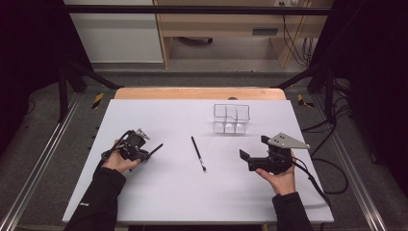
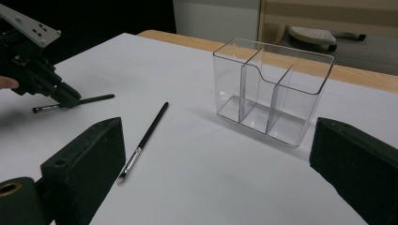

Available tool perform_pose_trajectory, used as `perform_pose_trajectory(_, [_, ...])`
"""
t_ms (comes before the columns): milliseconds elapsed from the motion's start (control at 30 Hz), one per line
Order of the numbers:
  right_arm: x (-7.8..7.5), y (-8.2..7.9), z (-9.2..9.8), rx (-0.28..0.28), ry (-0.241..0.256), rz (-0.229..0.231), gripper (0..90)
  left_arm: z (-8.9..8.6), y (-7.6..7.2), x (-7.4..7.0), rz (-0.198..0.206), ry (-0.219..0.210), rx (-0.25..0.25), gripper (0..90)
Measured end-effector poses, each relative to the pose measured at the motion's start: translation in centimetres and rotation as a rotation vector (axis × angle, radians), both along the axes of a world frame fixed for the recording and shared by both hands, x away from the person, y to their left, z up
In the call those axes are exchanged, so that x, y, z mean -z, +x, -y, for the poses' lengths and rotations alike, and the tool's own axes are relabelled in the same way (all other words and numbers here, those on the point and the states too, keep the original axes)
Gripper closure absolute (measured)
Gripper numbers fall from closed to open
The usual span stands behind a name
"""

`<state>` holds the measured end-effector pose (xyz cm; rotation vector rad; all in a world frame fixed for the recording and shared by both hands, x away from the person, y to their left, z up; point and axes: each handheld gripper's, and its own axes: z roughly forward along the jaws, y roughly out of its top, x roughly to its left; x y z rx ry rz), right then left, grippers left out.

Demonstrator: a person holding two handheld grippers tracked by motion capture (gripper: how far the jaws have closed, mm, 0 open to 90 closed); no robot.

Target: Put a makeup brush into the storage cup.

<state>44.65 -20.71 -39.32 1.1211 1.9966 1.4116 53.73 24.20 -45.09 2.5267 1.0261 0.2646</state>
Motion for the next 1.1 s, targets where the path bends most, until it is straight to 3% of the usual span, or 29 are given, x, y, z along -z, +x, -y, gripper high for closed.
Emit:
perform_pose_trajectory(200, [0.0, 0.0, 0.0, -0.002, 0.001, -0.004, 4.3, 0.4, -0.1, -0.1, -0.015, 0.037, 0.003, 79.0])
perform_pose_trajectory(833, [-0.1, 0.0, 0.0, -0.007, -0.002, -0.012, 4.0, 0.6, -0.2, -0.2, -0.01, 0.05, 0.017, 83.4])
perform_pose_trajectory(1100, [-0.1, 0.0, 0.0, -0.008, -0.004, -0.013, 4.1, 0.7, -1.4, -1.6, 0.04, 0.005, 0.046, 83.3])
